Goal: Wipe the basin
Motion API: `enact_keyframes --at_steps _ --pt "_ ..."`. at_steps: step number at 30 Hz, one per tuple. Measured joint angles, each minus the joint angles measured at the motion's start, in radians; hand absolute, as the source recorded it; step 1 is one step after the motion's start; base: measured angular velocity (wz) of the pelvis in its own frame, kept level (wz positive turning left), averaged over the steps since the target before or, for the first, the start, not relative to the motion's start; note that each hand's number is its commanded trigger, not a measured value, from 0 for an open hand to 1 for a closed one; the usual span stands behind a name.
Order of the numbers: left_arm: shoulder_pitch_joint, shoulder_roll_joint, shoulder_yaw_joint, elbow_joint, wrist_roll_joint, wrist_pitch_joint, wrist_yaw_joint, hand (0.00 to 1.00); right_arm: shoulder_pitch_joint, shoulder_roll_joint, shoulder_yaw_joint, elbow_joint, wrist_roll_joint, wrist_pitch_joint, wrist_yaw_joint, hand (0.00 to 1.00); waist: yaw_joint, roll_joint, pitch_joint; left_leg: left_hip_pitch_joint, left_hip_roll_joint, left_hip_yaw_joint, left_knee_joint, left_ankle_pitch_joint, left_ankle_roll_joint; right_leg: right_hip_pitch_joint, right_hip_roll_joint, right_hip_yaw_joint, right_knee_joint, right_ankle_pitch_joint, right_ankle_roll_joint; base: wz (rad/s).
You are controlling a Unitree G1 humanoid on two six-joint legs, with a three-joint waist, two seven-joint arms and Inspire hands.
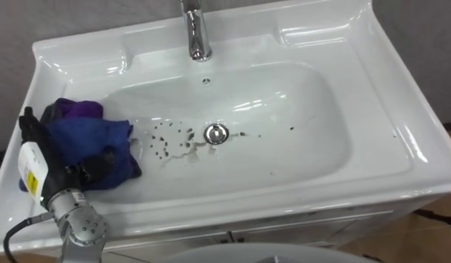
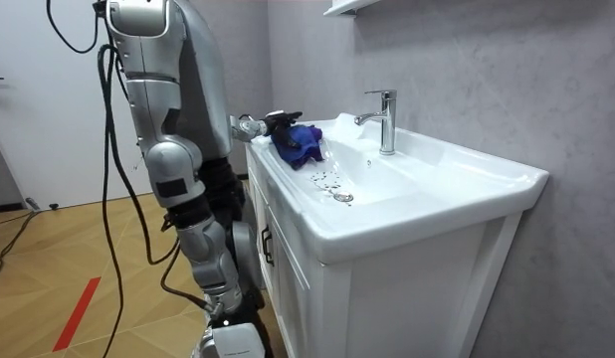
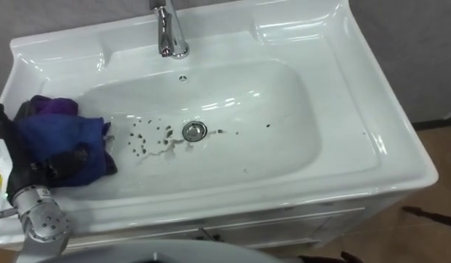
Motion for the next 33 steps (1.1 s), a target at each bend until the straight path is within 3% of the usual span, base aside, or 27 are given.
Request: enact_keyframes --at_steps 1,2,3,4,5,8,9,10,11,12,13,18,21,33 --pt "-0.001 0.013 -0.007 0.02 0.01 -0.009 -0.001 0.0 0.0 0.0 -0.004 0.001 -0.001 0.007 -0.002 0.0 0.003 0.0 0.0 0.007 0.0 0.003 -0.005 0.004 -0.001 0.002 0.0 0.003 0.0 0.0 0.0 -0.06" --pt "-0.002 0.015 -0.006 0.025 0.01 -0.01 -0.001 0.23 -0.001 -0.001 -0.004 0.001 -0.002 0.008 -0.004 0.0 0.003 0.0 0.0 0.011 0.0 0.005 -0.009 0.006 -0.001 0.003 0.0 0.006 0.0 0.0 -0.001 -0.11" --pt "-0.002 0.016 -0.005 0.031 0.01 -0.01 0.0 0.39 0.0 -0.001 -0.004 0.0 -0.01 0.01 -0.011 0.0 0.003 0.0 -0.0002 0.018 0.0 0.009 -0.017 0.01 -0.002 0.004 0.001 0.01 0.0 -0.001 -0.001 -0.12" --pt "-0.002 0.017 -0.003 0.034 0.009 -0.01 0.0 0.44 0.0 -0.001 -0.004 0.0 -0.02 0.02 -0.021 0.0 0.003 0.0 -0.0002 0.022 0.0 0.015 -0.022 0.013 -0.002 0.004 0.001 0.013 0.001 -0.001 -0.002 -0.11" --pt "-0.002 0.017 -0.002 0.035 0.009 -0.01 0.0 0.56 0.0 -0.002 -0.003 0.0 -0.024 0.026 -0.024 0.0 0.004 0.0 -0.0002 0.024 0.001 0.017 -0.023 0.014 -0.003 0.004 0.001 0.016 0.001 -0.001 -0.002 -0.13" --pt "-0.002 0.02 0.002 0.048 0.008 -0.01 0.0 0.61 0.0 -0.001 -0.005 0.013 -0.027 0.04 -0.044 0.0 0.006 0.001 -0.0003 0.033 0.002 0.026 -0.027 0.017 -0.004 0.01 0.003 0.027 0.002 -0.002 -0.004 -0.09" --pt "-0.002 0.02 0.005 0.056 0.009 -0.015 0.002 0.72 0.002 -0.002 -0.007 0.015 -0.029 0.046 -0.049 0.0 0.006 0.001 -0.0004 0.04 0.002 0.028 -0.027 0.019 -0.005 0.012 0.003 0.03 0.003 -0.002 -0.004 -0.07" --pt "-0.002 0.019 0.008 0.066 0.01 -0.022 0.012 0.72 0.005 -0.002 -0.008 0.016 -0.039 0.051 -0.055 0.0 0.006 0.001 -0.0006 0.045 0.002 0.029 -0.028 0.021 -0.006 0.013 0.003 0.032 0.004 -0.003 -0.005 -0.08" --pt "-0.002 0.018 0.013 0.069 0.012 -0.023 0.021 0.85 0.007 -0.002 -0.008 0.016 -0.048 0.054 -0.057 0.0 0.006 0.001 -0.0007 0.047 0.002 0.029 -0.029 0.022 -0.006 0.014 0.003 0.032 0.005 -0.003 -0.006 -0.06" --pt "-0.002 0.018 0.015 0.074 0.012 -0.024 0.035 0.89 0.01 -0.002 -0.009 0.016 -0.068 0.068 -0.062 0.0 0.006 0.0 -0.0021 0.049 0.004 0.029 -0.031 0.023 -0.007 0.014 0.004 0.032 0.008 -0.004 -0.008 0.0" --pt "-0.002 0.02 0.016 0.079 0.012 -0.027 0.036 1.0 0.01 -0.002 -0.012 0.023 -0.078 0.073 -0.067 0.0 0.007 0.001 -0.0027 0.049 0.005 0.029 -0.031 0.023 -0.008 0.013 0.005 0.032 0.012 -0.005 -0.01 0.0" --pt "-0.003 0.019 0.033 0.096 0.008 -0.042 0.041 1.0 0.008 -0.003 -0.014 0.033 -0.115 0.104 -0.085 0.0 0.007 0.002 -0.0073 0.049 0.011 0.029 -0.032 0.026 -0.011 0.002 0.012 0.043 0.021 -0.007 -0.016 -0.07" --pt "-0.009 0.009 0.065 0.106 0.006 -0.047 0.056 1.0 0.01 -0.004 -0.014 0.036 -0.138 0.118 -0.094 0.0 0.008 -0.003 -0.0175 0.05 0.013 0.029 -0.033 0.026 -0.011 0.0 0.014 0.047 0.022 -0.007 -0.017 -0.03" --pt "-0.049 0.01 0.104 0.155 -0.003 -0.047 0.057 1.0 0.001 -0.006 -0.017 0.032 -0.219 0.159 -0.093 0.0 0.006 -0.003 -0.0179 0.056 0.014 0.028 -0.034 0.025 -0.011 0.0 0.014 0.046 0.034 -0.008 -0.018 0.0"
